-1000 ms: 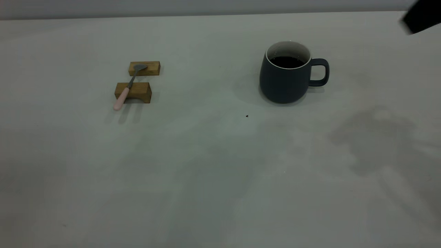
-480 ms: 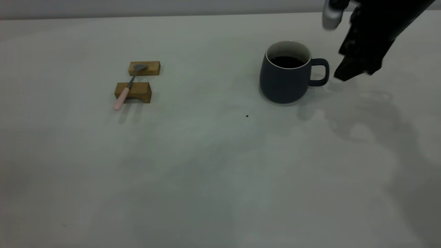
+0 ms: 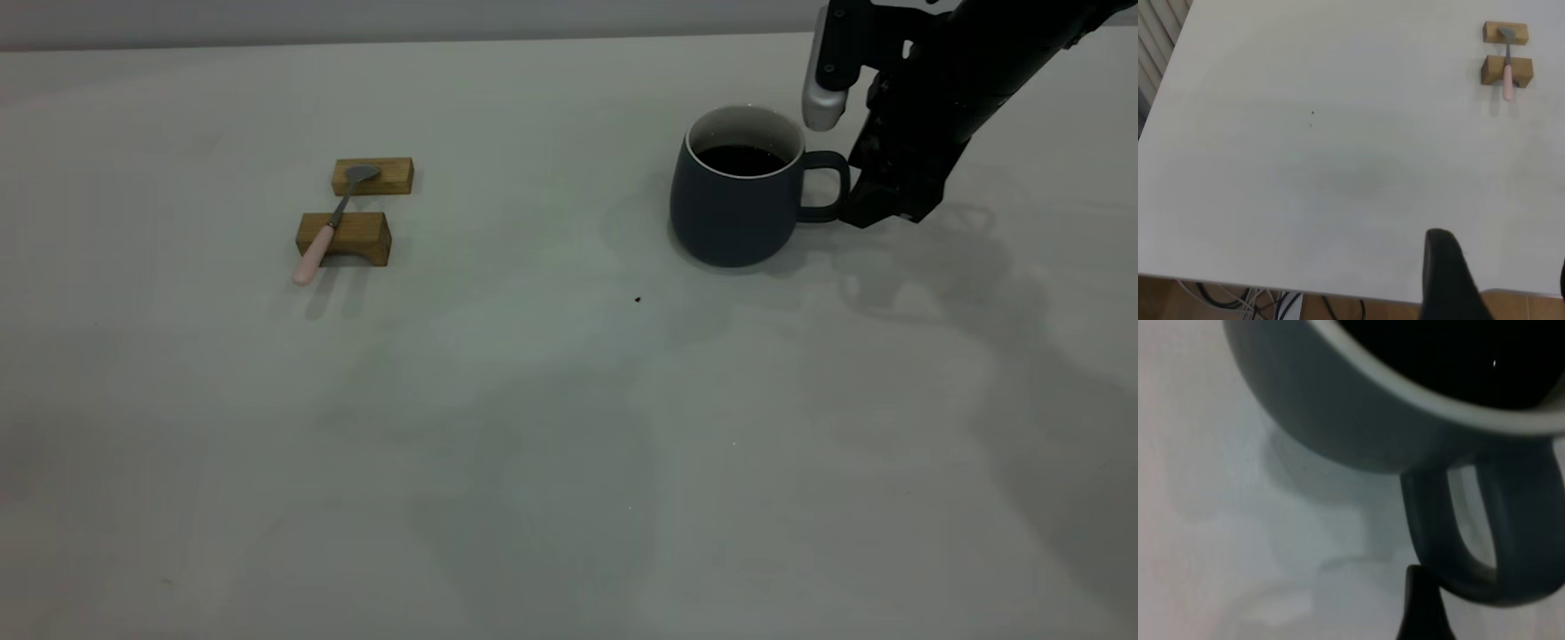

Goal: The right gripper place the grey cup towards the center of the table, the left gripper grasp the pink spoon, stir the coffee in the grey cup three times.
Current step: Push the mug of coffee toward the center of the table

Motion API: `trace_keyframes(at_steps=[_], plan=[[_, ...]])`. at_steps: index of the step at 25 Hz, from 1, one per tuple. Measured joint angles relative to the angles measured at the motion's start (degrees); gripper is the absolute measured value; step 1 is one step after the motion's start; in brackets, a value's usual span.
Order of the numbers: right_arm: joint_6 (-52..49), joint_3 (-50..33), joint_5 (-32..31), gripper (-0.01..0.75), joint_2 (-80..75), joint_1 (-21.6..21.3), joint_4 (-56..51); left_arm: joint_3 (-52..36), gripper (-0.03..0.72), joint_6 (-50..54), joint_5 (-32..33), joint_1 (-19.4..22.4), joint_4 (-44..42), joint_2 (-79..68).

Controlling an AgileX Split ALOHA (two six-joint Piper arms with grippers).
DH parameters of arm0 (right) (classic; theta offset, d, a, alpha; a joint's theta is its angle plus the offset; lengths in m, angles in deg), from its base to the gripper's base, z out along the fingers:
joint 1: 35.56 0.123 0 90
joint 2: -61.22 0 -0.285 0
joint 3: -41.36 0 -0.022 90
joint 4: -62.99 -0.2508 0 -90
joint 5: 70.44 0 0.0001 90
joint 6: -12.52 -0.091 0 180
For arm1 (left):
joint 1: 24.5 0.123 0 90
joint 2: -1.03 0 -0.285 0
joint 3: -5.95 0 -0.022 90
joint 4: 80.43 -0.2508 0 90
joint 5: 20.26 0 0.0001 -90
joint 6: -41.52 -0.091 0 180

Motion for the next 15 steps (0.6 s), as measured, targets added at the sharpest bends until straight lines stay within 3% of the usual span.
trace_keyframes(at_steps=[15], plan=[[7.3, 3.8, -0.4, 0.555, -2.5, 6.9, -7.6, 0.0, 0.476, 0.0, 0.0, 0.0, 0.0, 0.0]])
